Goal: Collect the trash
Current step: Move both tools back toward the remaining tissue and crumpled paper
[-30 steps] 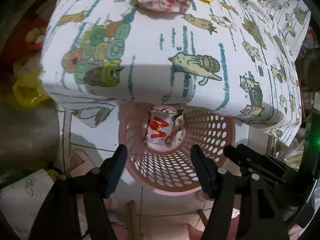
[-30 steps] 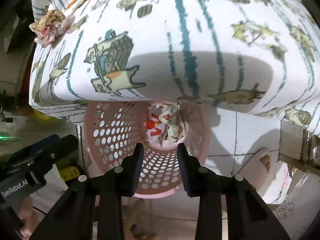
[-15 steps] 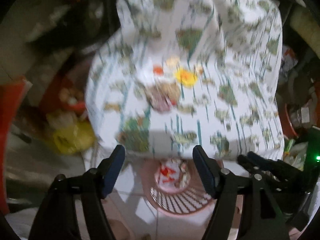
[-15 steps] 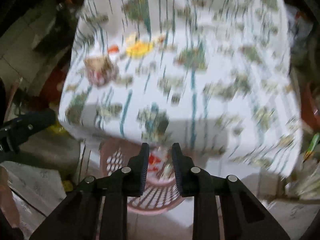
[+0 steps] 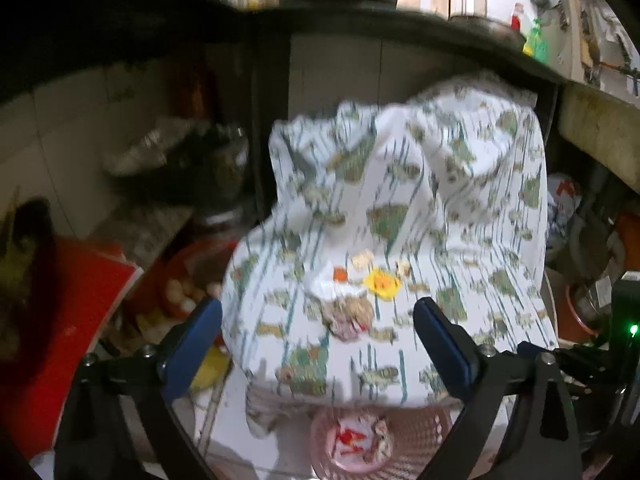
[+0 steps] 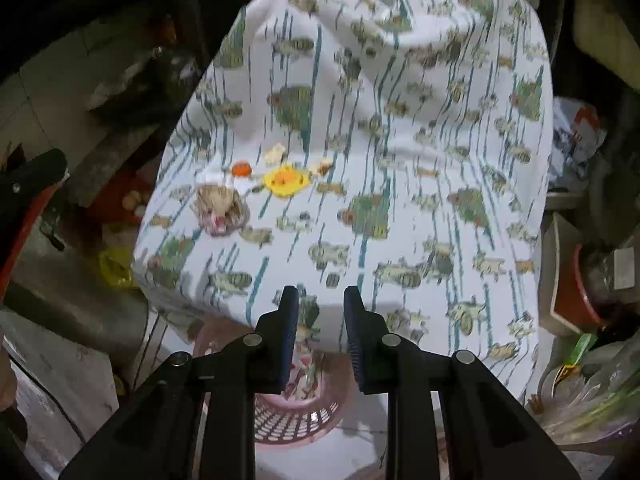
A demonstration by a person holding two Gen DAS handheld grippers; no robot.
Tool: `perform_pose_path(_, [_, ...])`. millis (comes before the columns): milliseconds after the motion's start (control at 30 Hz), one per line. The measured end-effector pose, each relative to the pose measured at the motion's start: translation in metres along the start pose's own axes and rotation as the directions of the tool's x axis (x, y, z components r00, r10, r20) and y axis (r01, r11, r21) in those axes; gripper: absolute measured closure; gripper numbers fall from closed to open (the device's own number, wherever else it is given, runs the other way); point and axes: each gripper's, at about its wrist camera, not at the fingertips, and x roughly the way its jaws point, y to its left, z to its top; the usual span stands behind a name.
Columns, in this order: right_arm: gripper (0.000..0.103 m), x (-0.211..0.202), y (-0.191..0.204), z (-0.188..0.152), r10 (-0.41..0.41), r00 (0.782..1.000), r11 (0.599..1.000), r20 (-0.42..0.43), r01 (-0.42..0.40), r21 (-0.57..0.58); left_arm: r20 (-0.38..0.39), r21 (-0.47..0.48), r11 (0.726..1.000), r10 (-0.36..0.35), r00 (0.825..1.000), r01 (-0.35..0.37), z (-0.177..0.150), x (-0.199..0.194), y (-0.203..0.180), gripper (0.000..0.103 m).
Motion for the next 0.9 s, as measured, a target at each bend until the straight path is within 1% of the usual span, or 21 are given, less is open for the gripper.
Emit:
perform_pose_path(67, [0.076,-0.012,0.000,0.006,-0.008,0.999,1.000,0.043,0.008,0.009,0.040,0.003,1.000,0.006,0.999,-0.006,0.002,-0.008,0.001,0.000])
perform_pose_path(133, [0.074,-0.022,-0.002,0.015,-0.013,0.997,1.000,0.081,0.012,0.020,0.050,0.000,1.000,0.028,0.998,-0.028,0.005,-0.014,0.002,0.000])
perform_pose_path(167, [0.068,-0.028,-0.005,0.020,-0.012,0.995,0.999,0.098,0.009,0.032,0.061,0.001,1.000,0.031,0.998,-0.031,0.006,-0.017,0.002,0.000])
perform_pose_path(200, [0.052,-0.034,-0.008,0.025,-0.011,0.993,0.999,0.114,0.006,0.044,0.085,0.005,0.999,0.031,0.996,-0.032,0.009,-0.022,0.003,0.000])
perform_pose_path(233, [0.044,-0.040,-0.011,0.030,-0.006,0.991,0.998,0.137,-0.001,0.056,0.101,0.013,0.999,0.036,0.994,-0.038,0.012,-0.027,0.002,0.000])
perform_pose_path(267, [0.029,-0.046,-0.014,0.035,-0.003,0.986,0.998,0.164,-0.008,0.066,0.116,0.023,0.999,0.038,0.993,-0.041,0.017,-0.030,0.001,0.000])
perform_pose_path(300, [0.024,-0.054,-0.018,0.040,-0.005,0.980,0.997,0.199,-0.010,0.076,0.127,0.030,0.999,0.035,0.991,-0.039,0.020,-0.033,0.000,0.000])
perform_pose_path(367, [0.023,-0.067,-0.023,0.050,-0.033,0.966,0.996,0.257,0.011,0.088,0.162,0.041,0.999,0.026,0.986,-0.034,0.034,-0.041,-0.003,0.000])
perform_pose_path(467, [0.018,-0.078,-0.029,0.065,-0.055,0.953,0.996,0.297,0.030,0.086,0.180,0.045,0.999,0.018,0.984,-0.026,0.052,-0.045,-0.006,0.000])
perform_pose_path(533, [0.018,-0.084,-0.033,0.073,-0.064,0.943,0.995,0.327,0.035,0.093,0.192,0.057,0.997,0.045,0.980,-0.057,0.068,-0.044,-0.010,0.000])
perform_pose_path(600, [0.017,-0.086,-0.035,0.081,-0.069,0.936,0.995,0.346,0.041,0.089,0.215,0.053,0.994,0.078,0.973,-0.092,0.081,-0.042,-0.011,0.000])
perform_pose_path(633, [0.017,-0.085,-0.035,0.084,-0.073,0.934,0.995,0.350,0.045,0.087,0.223,0.049,0.995,0.079,0.972,-0.092,0.089,-0.040,-0.011,0.000])
perform_pose_path(700, [0.017,-0.082,-0.035,0.090,-0.088,0.932,0.994,0.353,0.060,0.089,0.208,0.052,0.996,0.053,0.977,-0.066,0.101,-0.034,-0.009,0.000])
perform_pose_path(767, [0.017,-0.074,-0.035,0.093,-0.093,0.932,0.993,0.350,0.061,0.101,0.196,0.045,0.998,0.039,0.980,-0.049,0.105,-0.025,-0.005,0.000])
perform_pose_path(800, [0.017,-0.068,-0.036,0.091,-0.092,0.936,0.992,0.339,0.058,0.111,0.184,0.027,0.999,0.035,0.982,-0.041,0.101,-0.018,0.000,0.000])
perform_pose_path(867, [0.017,-0.053,-0.039,0.085,-0.087,0.948,0.991,0.307,0.050,0.126,0.161,0.001,0.999,0.034,0.986,-0.035,0.087,-0.004,0.010,0.000])
perform_pose_path(900, [0.017,-0.046,-0.041,0.080,-0.089,0.952,0.990,0.291,0.052,0.134,0.127,-0.005,0.999,0.047,0.991,-0.047,0.071,0.011,0.016,0.000])
